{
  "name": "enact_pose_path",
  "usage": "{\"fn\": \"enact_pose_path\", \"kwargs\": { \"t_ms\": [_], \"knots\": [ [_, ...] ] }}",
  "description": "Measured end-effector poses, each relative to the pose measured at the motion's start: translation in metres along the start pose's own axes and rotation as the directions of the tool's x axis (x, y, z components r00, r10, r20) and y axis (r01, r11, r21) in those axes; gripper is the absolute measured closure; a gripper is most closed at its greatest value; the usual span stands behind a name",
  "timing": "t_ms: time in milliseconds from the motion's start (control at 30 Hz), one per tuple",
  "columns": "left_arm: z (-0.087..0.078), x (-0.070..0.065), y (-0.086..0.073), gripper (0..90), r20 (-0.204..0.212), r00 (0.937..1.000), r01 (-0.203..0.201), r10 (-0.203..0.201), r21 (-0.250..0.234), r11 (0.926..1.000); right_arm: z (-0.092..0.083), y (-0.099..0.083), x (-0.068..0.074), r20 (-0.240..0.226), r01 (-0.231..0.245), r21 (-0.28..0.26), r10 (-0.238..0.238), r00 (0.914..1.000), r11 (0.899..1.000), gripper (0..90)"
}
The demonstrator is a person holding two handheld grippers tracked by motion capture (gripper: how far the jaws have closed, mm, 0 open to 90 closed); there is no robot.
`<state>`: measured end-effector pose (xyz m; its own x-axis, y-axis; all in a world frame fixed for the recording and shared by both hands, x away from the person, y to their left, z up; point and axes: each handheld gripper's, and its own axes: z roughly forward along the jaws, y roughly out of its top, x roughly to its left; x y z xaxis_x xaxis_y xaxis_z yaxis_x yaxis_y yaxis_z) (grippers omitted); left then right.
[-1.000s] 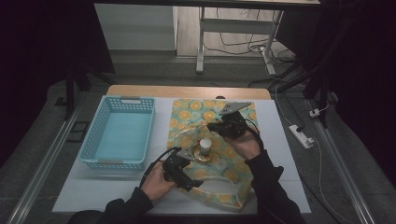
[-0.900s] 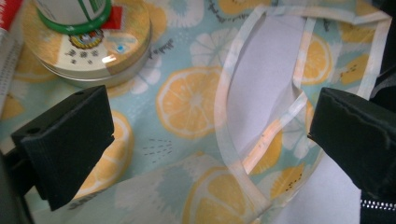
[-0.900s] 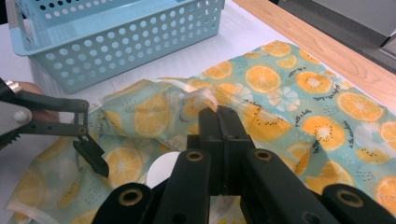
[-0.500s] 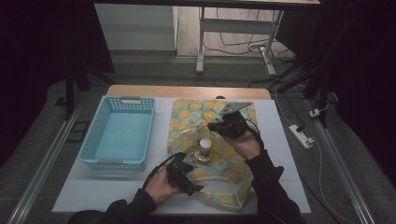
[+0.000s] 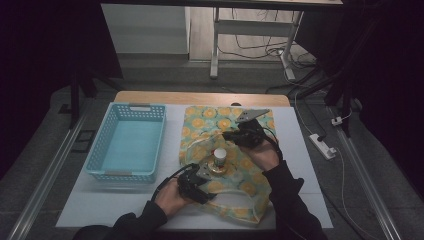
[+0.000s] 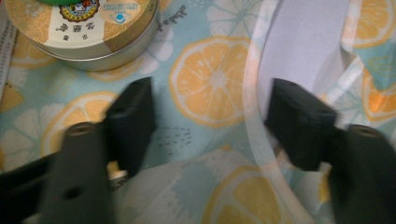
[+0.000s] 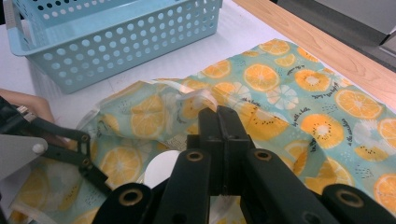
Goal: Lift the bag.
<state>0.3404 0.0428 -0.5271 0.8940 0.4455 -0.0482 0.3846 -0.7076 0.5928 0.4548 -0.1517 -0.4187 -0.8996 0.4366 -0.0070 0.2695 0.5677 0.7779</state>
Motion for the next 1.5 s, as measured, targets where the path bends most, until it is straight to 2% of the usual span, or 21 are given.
{"fn": "enact_pose_path", "kwargs": {
  "t_ms": [133,300,467,633,800,967,1100,1233,1500],
  "knots": [
    [-0.001,0.001,0.001,52.5,0.009,1.0000,-0.001,0.001,-0.002,1.0000,0.000,0.000,0.000,0.001,0.000,0.000,0.000,1.0000,1.000,89.5],
    [-0.002,0.004,0.002,69.7,0.012,0.9996,0.026,-0.026,0.009,0.9996,0.000,0.000,0.000,0.001,0.001,0.001,-0.001,1.0000,1.000,89.5],
    [-0.002,0.007,0.002,80.5,0.014,0.9992,0.037,-0.037,0.011,0.9993,0.000,0.000,0.000,0.001,0.001,0.004,-0.001,1.0000,1.000,89.5],
    [-0.002,0.009,0.002,87.3,0.011,0.9977,0.067,-0.067,0.010,0.9977,0.001,0.000,0.000,0.000,0.001,0.006,-0.001,1.0000,1.000,89.5],
    [-0.003,0.008,0.004,88.7,0.007,0.9957,0.092,-0.092,0.015,0.9957,0.001,-0.001,0.000,-0.001,-0.003,0.010,0.003,1.0000,1.000,89.5],
    [-0.007,0.011,0.004,88.9,0.025,0.9924,0.121,-0.120,-0.002,0.9927,0.000,0.000,-0.001,-0.002,-0.007,0.011,0.007,1.0000,1.000,89.5],
    [-0.011,0.012,0.005,89.0,0.032,0.9915,0.127,-0.126,-0.024,0.9917,0.000,0.000,-0.001,-0.001,-0.006,0.010,0.006,1.0000,1.000,89.5],
    [-0.016,0.013,0.009,89.2,0.042,0.9872,0.155,-0.154,-0.028,0.9875,-0.001,0.001,-0.001,-0.002,-0.003,0.008,0.003,1.0000,1.000,89.5],
    [-0.028,0.019,0.012,89.3,0.061,0.9835,0.173,-0.170,-0.049,0.9836,-0.003,0.003,-0.001,-0.009,-0.009,0.013,0.009,0.9999,1.000,89.5]
  ]
}}
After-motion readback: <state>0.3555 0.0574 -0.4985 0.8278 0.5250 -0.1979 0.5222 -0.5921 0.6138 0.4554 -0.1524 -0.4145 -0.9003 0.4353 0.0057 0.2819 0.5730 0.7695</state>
